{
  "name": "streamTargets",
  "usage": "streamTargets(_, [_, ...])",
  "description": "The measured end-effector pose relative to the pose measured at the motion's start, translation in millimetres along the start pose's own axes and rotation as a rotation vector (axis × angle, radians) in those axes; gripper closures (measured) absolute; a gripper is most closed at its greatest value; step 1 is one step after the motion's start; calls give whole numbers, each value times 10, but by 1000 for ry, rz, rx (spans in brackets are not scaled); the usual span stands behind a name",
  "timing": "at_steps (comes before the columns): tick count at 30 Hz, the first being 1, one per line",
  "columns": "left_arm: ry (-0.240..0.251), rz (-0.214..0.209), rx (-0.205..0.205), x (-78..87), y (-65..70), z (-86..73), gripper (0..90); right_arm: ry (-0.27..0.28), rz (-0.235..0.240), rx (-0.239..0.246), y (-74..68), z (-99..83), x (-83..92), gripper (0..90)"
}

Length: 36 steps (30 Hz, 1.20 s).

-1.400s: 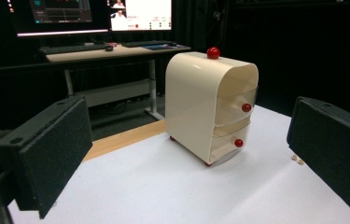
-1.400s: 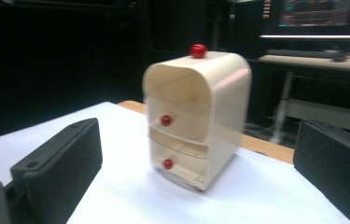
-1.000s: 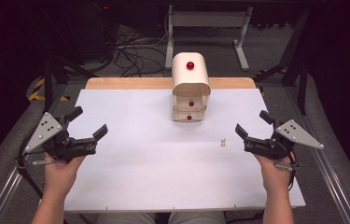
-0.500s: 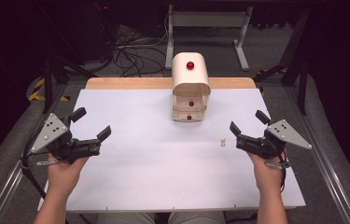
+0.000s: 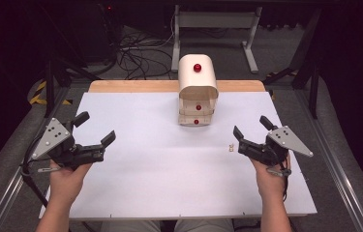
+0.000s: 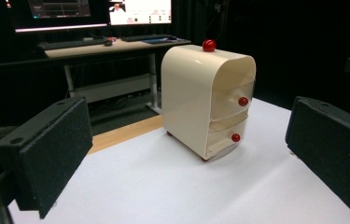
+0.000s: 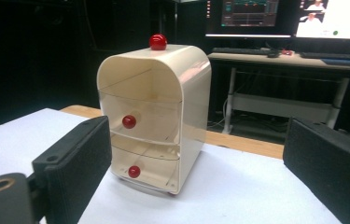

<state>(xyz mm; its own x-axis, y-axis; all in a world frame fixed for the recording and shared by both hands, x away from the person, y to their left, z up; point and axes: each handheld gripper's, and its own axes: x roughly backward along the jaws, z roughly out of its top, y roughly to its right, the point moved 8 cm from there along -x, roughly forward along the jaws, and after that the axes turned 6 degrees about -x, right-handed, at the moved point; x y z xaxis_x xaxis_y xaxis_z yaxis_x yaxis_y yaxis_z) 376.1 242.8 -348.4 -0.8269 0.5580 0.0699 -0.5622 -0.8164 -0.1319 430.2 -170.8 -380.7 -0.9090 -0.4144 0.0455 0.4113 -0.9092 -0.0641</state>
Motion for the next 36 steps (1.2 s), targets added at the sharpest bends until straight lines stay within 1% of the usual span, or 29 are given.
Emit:
streamTargets(4, [7,-3,4,8,2,12,13,4,-28,12,-38,-15,-29,101])
streamTargets(6, [6,-4,2,7,6,10,13,10,-35,16,-61,-26,-46,129])
streamTargets(7, [4,-4,1,7,8,8,13,15,-51,19,-84,-35,-68,150])
streamTargets(9, [4,-6,-2,3,12,9,13,15,-58,20,-96,-40,-81,154])
streamTargets(14, [4,-4,0,4,11,8,14,12,-60,27,-164,-68,-133,163])
streamTargets(16, [6,8,1,8,7,12,13,15,-61,29,-191,-74,-149,173])
streamTargets(18, [15,4,3,7,19,25,13,20,-64,26,-211,-78,-162,202])
streamTargets(19, [16,5,0,8,23,29,13,27,-71,15,-222,-80,-175,216])
streamTargets(22, [14,8,-4,9,31,33,14,30,-71,7,-239,-83,-191,223])
streamTargets(25, [14,10,-4,13,22,30,13,29,-70,13,-276,-91,-214,236])
streamTargets(28, [15,11,6,21,16,32,14,33,-66,10,-313,-96,-235,240])
streamTargets(32, [26,13,10,36,10,50,15,36,-75,15,-352,-106,-262,250])
streamTargets(36, [25,15,11,39,12,51,16,33,-79,13,-384,-120,-298,261])
